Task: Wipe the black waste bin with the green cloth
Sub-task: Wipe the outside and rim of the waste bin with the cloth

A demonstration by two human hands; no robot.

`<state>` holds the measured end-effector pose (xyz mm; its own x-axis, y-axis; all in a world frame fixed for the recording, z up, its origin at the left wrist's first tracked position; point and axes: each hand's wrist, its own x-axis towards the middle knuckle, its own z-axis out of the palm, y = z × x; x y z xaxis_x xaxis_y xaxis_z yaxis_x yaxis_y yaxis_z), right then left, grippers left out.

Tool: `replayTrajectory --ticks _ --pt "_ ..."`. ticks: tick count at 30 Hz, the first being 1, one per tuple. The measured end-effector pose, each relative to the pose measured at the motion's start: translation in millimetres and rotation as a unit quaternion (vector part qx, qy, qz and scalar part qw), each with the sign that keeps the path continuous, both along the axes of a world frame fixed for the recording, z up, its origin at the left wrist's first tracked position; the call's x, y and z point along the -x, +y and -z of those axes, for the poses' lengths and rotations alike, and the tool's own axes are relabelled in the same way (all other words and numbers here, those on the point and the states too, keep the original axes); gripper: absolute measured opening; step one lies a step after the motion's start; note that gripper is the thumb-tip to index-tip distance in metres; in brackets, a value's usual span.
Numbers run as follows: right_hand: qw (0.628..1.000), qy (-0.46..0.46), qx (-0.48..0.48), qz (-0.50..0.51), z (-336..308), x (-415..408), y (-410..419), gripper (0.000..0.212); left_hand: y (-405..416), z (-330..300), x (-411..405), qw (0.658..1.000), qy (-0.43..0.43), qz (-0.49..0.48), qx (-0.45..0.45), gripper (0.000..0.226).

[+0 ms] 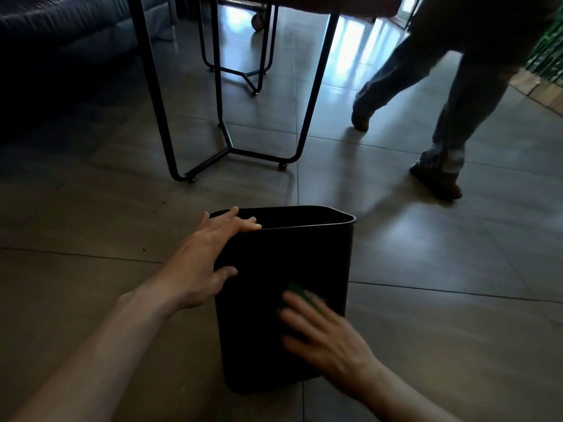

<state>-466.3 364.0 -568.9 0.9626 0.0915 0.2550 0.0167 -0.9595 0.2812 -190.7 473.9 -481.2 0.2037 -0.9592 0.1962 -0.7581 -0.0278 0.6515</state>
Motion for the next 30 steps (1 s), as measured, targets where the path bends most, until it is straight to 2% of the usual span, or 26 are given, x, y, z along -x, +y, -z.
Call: replayTrajectory --ticks 2,4,7,9,12,14,16,19,21,23,26,28,30 --pt "0.992 -0.071 -0.053 0.087 -11.9 -6.2 -3.5 0.017 -0.8 -1.5 0.6 1.000 0.006 0.001 -0.001 0.084" --pt "0.987 -0.091 -0.063 0.120 -9.3 -11.8 1.5 0.018 -1.3 -3.0 1.5 1.000 0.008 0.000 -0.003 0.084" --pt "1.000 0.005 0.026 -0.003 27.8 -3.0 22.5 0.019 -0.9 -3.6 1.8 1.000 0.009 -0.001 -0.005 0.084" --pt "0.989 0.088 0.099 -0.069 51.7 12.7 32.4 0.026 0.7 -3.6 2.4 1.000 0.008 -0.001 -0.005 0.083" --pt "0.977 0.121 0.155 -0.082 59.5 27.7 29.2 0.037 1.9 -3.9 3.7 1.000 0.011 0.002 -0.001 0.083" --pt "0.986 0.093 0.126 -0.062 47.6 26.5 19.5 0.031 1.6 -4.9 4.7 1.000 0.012 -0.001 0.000 0.081" --pt "0.999 0.025 0.045 0.014 26.7 18.3 8.6 0.020 1.3 -6.1 4.9 1.000 0.015 -0.006 -0.001 0.079" --pt "0.983 -0.074 -0.055 0.160 -1.0 -1.4 2.8 0.020 -0.1 -7.2 5.2 1.000 0.014 -0.003 -0.007 0.079" --pt "0.977 -0.090 -0.070 0.180 -4.6 -10.6 5.5 0.020 -1.0 -7.7 5.4 1.000 0.009 -0.005 -0.009 0.079" --pt "0.993 -0.047 -0.043 0.099 6.1 -11.2 14.7 0.018 -0.6 -7.8 5.7 1.000 0.003 -0.006 -0.010 0.080" --pt "0.995 0.087 0.028 -0.028 23.0 -2.1 33.6 0.031 1.0 -7.8 7.0 1.000 -0.002 -0.001 -0.010 0.082" --pt "0.989 0.133 0.050 -0.031 23.9 -5.7 41.6 0.030 0.8 -8.9 8.1 1.000 -0.003 0.001 -0.007 0.081" --pt "0.991 0.129 0.041 -0.012 17.4 -21.5 48.5 0.029 -0.2 -9.7 9.7 1.000 -0.008 0.005 -0.004 0.080"
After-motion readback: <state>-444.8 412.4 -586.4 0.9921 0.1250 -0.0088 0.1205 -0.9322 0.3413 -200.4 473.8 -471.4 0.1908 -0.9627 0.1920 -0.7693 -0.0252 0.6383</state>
